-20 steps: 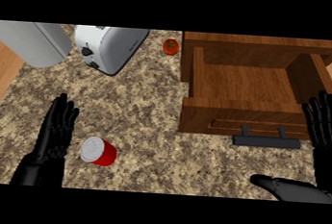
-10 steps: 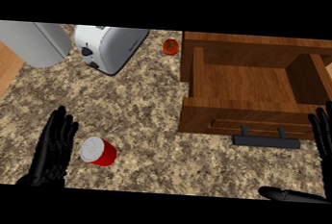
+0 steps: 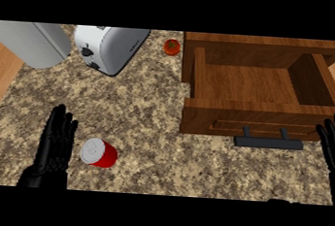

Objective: Pick up the can, place it into the drawer and close the drawer

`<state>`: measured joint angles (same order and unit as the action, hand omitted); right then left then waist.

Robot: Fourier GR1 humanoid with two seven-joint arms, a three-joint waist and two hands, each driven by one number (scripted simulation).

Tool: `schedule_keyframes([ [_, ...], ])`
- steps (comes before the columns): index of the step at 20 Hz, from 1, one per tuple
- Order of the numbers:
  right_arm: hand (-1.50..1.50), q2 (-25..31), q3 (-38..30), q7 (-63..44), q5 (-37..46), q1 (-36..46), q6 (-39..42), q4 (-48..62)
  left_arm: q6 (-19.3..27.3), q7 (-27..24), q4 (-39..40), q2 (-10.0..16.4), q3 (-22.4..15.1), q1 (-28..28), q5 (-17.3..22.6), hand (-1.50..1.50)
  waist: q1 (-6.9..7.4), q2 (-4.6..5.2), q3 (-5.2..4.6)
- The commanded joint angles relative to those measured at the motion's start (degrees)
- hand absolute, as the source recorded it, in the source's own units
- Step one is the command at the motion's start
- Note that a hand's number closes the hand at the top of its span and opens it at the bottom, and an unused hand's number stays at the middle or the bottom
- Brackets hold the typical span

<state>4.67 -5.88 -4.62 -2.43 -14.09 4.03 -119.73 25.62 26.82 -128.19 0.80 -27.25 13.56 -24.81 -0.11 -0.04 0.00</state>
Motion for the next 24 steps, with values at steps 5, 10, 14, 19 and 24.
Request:
schedule_keyframes([
  [5,-1.5,1.9,-5.3,-0.3,-4.1,-1.8,3.6,-1.9,0.3,-9.9,9.7,-0.1,4.6,-1.2,7.4,-1.5,-0.04,0.0,-0.02],
  [10,-1.5,0.8,-4.6,-3.1,-2.7,0.7,2.3,-2.2,0.5,-16.2,13.9,-0.1,5.5,0.7,10.1,-1.5,0.03,0.0,-0.02],
  [14,-1.5,1.7,-6.9,1.5,-4.3,0.2,5.8,1.8,-0.5,-16.0,16.1,0.2,8.6,-1.9,12.3,-1.5,-0.01,0.01,-0.01],
  [19,-1.5,0.7,-7.3,4.1,-2.6,0.9,5.9,6.3,-0.7,-22.7,20.2,1.2,11.3,1.5,15.9,-1.5,0.12,0.02,-0.01],
  [24,-1.5,-0.6,-4.9,0.0,-0.2,1.4,4.5,2.0,-1.0,-31.0,24.7,0.7,10.5,6.6,17.7,-1.5,0.18,0.01,-0.02],
])
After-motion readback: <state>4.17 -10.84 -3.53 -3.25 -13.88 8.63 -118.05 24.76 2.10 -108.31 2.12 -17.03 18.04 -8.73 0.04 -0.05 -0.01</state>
